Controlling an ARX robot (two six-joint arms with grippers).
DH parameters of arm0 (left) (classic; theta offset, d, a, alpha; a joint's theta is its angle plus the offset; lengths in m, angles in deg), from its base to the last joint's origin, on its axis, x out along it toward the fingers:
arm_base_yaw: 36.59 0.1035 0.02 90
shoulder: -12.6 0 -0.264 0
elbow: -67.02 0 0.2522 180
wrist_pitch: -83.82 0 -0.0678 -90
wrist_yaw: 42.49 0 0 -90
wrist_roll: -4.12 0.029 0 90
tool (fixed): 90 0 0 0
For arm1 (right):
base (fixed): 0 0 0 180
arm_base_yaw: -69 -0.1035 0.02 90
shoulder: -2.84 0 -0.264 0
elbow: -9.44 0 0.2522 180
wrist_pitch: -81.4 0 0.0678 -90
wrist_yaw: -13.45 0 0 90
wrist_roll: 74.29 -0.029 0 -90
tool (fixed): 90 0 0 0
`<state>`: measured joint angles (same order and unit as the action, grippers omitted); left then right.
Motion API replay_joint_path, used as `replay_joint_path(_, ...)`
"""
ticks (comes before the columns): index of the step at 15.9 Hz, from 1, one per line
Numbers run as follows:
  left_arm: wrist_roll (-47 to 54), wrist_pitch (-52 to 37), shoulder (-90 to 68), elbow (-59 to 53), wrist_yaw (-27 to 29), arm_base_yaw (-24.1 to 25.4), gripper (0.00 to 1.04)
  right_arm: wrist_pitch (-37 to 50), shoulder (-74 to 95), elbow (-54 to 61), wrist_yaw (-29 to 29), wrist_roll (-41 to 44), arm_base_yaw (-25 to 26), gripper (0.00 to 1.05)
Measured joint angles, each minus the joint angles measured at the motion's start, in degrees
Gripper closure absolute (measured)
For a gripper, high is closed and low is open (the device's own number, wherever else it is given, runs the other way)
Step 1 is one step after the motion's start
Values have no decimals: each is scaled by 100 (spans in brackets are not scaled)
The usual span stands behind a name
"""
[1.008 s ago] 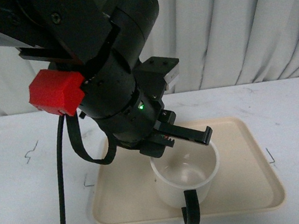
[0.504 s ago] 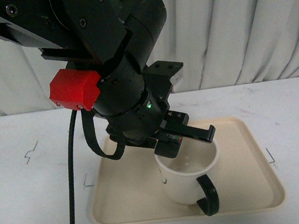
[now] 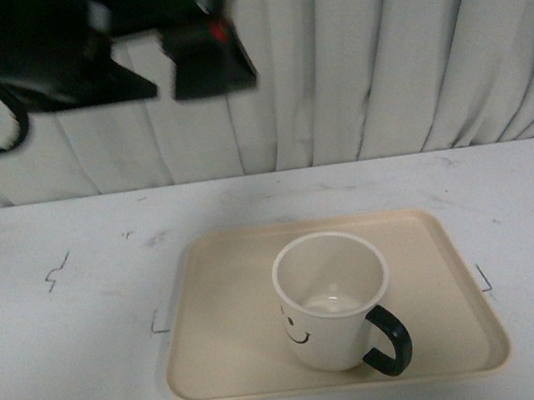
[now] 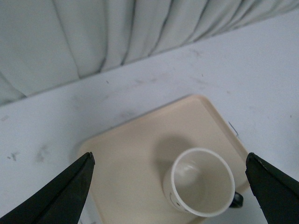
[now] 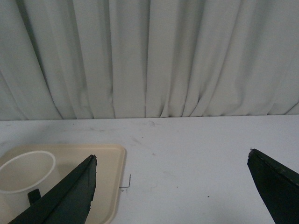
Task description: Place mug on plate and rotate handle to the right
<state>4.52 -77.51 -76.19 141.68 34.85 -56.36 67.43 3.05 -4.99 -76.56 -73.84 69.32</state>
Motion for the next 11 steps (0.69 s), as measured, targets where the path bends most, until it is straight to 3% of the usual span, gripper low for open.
replay_joint_path(1, 0, -616, 94, -122, 269, -7, 9, 4, 0, 0, 4, 2, 0, 6)
replay_joint_path(3, 2, -3657, 229, -1926, 2413, -133, 32, -2, 0, 0, 0, 2, 2, 6)
replay_joint_path(4, -2, -4513, 400, -2656, 2852, 59, 43, -2, 0, 0, 0, 2, 0, 6)
replay_joint_path(6, -20, -5635, 1349, -3436, 2835, 588, 68, 0, 0, 0, 4, 2, 0, 6)
replay_joint_path(9, -33, -5543, 1947, -4465, 2326, 883, 104, -2, 0, 0, 4, 2, 0, 6)
replay_joint_path(11, -28, -5517, 2557, -4813, 2155, 1117, 103, 0, 0, 0, 4, 2, 0, 6)
